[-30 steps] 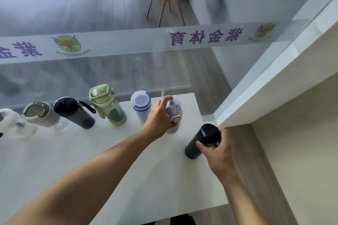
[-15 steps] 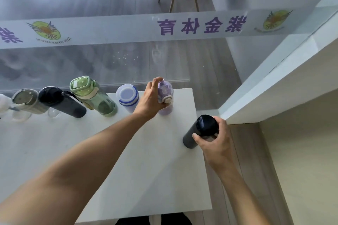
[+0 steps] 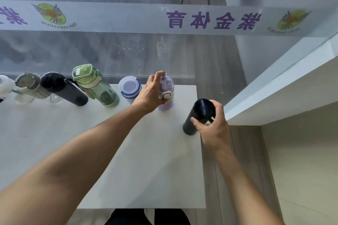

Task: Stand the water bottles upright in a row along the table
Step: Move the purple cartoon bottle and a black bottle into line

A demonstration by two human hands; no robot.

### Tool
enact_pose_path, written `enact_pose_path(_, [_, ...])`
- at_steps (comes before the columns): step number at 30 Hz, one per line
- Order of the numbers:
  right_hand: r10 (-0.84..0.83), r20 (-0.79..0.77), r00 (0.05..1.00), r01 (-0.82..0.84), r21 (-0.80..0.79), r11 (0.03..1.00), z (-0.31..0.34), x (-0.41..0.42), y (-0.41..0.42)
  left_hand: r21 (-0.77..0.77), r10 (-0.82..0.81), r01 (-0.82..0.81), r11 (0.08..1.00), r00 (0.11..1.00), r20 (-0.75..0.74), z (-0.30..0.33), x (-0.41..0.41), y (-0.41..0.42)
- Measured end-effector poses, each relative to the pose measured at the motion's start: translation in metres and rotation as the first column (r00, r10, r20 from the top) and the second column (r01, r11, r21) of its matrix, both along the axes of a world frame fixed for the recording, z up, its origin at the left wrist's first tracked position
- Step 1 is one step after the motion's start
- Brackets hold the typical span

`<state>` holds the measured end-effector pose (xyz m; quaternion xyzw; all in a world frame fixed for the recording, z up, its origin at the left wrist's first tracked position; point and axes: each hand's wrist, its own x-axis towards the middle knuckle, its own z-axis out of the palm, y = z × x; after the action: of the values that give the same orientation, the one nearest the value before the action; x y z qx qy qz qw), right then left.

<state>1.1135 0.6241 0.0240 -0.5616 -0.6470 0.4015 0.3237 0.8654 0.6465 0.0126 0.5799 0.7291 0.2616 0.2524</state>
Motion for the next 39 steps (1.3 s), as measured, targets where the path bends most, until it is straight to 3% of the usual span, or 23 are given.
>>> enact_pose_path(15, [0.09, 0.069, 0.994, -0.097, 0.108, 0.989, -0.005, -0.053, 0.09, -0.037, -0.011, 0.01, 0.999, 1.0, -0.028, 0.005, -0.003, 0.0])
enact_pose_path(39, [0.047, 0.137, 0.989, -0.069, 0.155, 0.985, -0.013, -0.054, 0.091, -0.028, 0.029, -0.033, 0.999, 0.99, -0.141, 0.008, 0.001, -0.003])
